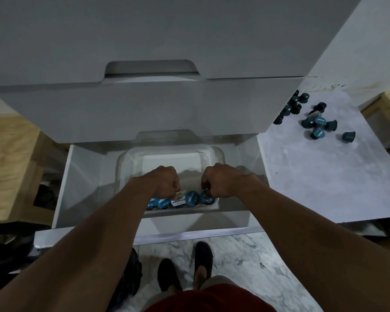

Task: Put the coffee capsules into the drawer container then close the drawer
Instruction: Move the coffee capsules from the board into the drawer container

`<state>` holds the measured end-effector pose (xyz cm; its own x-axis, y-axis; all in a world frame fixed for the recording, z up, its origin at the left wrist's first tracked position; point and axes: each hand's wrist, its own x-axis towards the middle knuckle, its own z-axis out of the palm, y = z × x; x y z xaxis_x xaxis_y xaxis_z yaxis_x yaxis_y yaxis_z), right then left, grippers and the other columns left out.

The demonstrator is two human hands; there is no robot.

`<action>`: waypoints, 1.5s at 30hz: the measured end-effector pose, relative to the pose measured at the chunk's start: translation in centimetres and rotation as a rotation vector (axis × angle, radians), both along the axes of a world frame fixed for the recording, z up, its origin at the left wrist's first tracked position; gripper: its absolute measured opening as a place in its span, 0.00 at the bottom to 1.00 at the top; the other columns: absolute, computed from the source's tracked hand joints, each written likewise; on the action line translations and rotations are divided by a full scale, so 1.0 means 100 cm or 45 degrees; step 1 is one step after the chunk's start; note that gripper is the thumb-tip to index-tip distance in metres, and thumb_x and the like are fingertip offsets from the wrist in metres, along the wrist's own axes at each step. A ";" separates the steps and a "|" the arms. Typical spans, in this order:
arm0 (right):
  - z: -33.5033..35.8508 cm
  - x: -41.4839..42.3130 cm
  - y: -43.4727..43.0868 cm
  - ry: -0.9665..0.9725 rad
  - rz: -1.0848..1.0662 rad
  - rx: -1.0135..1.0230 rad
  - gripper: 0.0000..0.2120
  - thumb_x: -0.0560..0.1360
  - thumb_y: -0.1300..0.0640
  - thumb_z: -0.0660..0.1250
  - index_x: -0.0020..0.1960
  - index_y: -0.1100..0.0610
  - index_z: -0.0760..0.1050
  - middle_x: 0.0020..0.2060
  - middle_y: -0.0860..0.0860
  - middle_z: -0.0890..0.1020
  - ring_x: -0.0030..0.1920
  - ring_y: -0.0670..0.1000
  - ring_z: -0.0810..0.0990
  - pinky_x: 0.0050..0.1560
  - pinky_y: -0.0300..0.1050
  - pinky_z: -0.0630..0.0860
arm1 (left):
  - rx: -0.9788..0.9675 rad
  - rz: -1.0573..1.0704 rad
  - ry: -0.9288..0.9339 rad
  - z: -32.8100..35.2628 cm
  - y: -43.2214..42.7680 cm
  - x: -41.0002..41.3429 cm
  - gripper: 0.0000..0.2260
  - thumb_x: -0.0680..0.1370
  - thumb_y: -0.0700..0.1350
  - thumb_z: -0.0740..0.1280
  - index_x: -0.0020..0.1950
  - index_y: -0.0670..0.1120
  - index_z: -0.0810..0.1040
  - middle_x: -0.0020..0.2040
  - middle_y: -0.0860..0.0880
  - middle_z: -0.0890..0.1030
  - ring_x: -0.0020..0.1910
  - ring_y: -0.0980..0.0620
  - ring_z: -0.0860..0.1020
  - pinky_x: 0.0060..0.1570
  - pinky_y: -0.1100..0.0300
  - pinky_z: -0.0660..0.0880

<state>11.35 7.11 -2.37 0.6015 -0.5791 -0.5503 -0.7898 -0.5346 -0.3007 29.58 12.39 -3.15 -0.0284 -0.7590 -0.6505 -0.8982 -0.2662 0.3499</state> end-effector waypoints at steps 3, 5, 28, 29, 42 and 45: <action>0.000 -0.001 -0.001 -0.010 0.009 -0.002 0.14 0.70 0.57 0.72 0.56 0.54 0.80 0.53 0.55 0.81 0.50 0.55 0.80 0.53 0.50 0.79 | -0.010 0.006 0.002 -0.002 0.001 0.000 0.10 0.70 0.40 0.73 0.50 0.47 0.83 0.54 0.48 0.83 0.51 0.51 0.78 0.48 0.61 0.73; -0.001 -0.001 -0.002 -0.017 0.010 0.006 0.14 0.70 0.56 0.72 0.56 0.54 0.80 0.53 0.54 0.82 0.50 0.55 0.80 0.54 0.50 0.79 | -0.021 0.020 0.002 -0.002 0.001 0.000 0.10 0.70 0.40 0.73 0.51 0.47 0.83 0.54 0.48 0.82 0.50 0.52 0.78 0.48 0.62 0.73; 0.070 -0.085 0.033 -0.405 -0.433 -0.695 0.11 0.74 0.56 0.63 0.52 0.60 0.79 0.49 0.57 0.81 0.48 0.59 0.80 0.48 0.48 0.76 | -0.871 0.089 -0.249 0.088 0.037 -0.061 0.11 0.75 0.50 0.66 0.54 0.48 0.79 0.52 0.46 0.83 0.52 0.45 0.79 0.55 0.52 0.76; 0.075 -0.096 0.039 -0.415 -0.461 -0.722 0.12 0.74 0.57 0.63 0.54 0.60 0.78 0.50 0.57 0.80 0.49 0.59 0.79 0.49 0.49 0.76 | -0.937 0.060 -0.231 0.092 0.039 -0.078 0.11 0.75 0.50 0.65 0.55 0.48 0.79 0.52 0.46 0.82 0.53 0.45 0.79 0.54 0.52 0.75; 0.082 -0.264 0.042 -0.358 -0.692 -0.737 0.15 0.77 0.51 0.62 0.60 0.57 0.72 0.57 0.55 0.77 0.55 0.56 0.77 0.54 0.47 0.75 | -1.013 -0.142 -0.132 0.100 0.007 -0.265 0.19 0.77 0.49 0.62 0.67 0.48 0.68 0.63 0.47 0.71 0.61 0.47 0.72 0.55 0.53 0.73; 0.077 -0.311 0.020 -0.351 -0.693 -0.718 0.15 0.78 0.51 0.62 0.61 0.56 0.72 0.57 0.54 0.77 0.54 0.54 0.77 0.55 0.46 0.75 | -0.998 -0.100 -0.132 0.093 -0.018 -0.311 0.17 0.78 0.49 0.61 0.66 0.48 0.68 0.62 0.48 0.71 0.58 0.48 0.73 0.53 0.54 0.72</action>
<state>-19.77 9.08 5.32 0.2283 -0.9729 0.0360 -0.9188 -0.2275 -0.3227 -1.51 10.60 6.13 -0.0693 -0.9951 0.0703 -0.9424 0.0885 0.3226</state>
